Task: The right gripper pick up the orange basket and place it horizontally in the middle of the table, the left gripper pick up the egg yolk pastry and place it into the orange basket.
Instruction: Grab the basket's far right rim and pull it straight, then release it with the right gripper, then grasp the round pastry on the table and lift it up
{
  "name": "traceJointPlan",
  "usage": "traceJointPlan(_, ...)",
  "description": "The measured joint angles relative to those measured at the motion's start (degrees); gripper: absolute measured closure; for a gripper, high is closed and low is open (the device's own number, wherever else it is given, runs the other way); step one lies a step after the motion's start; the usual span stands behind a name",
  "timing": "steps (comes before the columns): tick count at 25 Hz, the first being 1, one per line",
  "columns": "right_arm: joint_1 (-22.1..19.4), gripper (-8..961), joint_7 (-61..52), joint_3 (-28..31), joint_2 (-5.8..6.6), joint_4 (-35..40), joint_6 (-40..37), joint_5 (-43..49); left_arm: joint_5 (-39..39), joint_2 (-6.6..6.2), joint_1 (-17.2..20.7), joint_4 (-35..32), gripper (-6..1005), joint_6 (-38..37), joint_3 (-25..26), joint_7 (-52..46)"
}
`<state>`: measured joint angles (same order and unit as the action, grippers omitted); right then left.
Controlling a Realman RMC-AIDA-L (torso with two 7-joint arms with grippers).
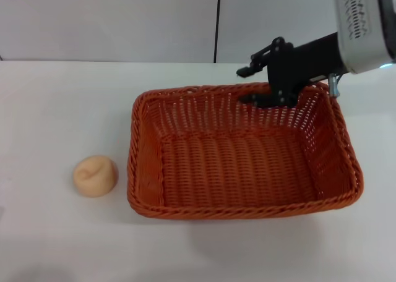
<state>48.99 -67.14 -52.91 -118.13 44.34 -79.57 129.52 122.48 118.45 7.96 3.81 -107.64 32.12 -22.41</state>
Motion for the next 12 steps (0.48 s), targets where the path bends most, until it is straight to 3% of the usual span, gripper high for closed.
traceJointPlan(3,-5.1,566,-1.0,0.0,-0.23,5.8,-2.1,-6.6,0.4,-0.20,-0.7,-1.1,156,0.4,-0.4,0.0)
traceJointPlan(4,-5.1,543,-1.0,0.0,-0.23,5.8,-2.1,-6.6,0.4,-0.25,-1.2,-1.8,156,0.4,-0.9,-0.2)
traceJointPlan(5,-8.3,519,-2.7,0.0,-0.37,9.4,-4.1,-11.0,0.5,-0.32,-2.1,-3.6,156,0.3,-2.3,-0.7)
traceJointPlan(6,-8.3,519,-2.7,0.0,-0.37,9.4,-4.1,-11.0,0.5,-0.32,-2.1,-3.6,156,0.3,-2.3,-0.7)
traceJointPlan(9,-15.8,519,-6.9,0.0,-0.53,14.0,-6.8,-22.6,0.5,-0.47,-5.4,-11.4,156,0.3,-9.5,-6.1)
traceJointPlan(10,-15.8,519,-6.9,0.0,-0.53,14.0,-6.8,-22.6,0.5,-0.47,-5.4,-11.4,156,0.3,-9.5,-6.1)
traceJointPlan(12,-21.6,519,-9.3,0.0,-0.61,13.7,-7.1,-29.9,0.5,-0.50,-8.4,-16.9,157,1.8,-17.8,-10.9)
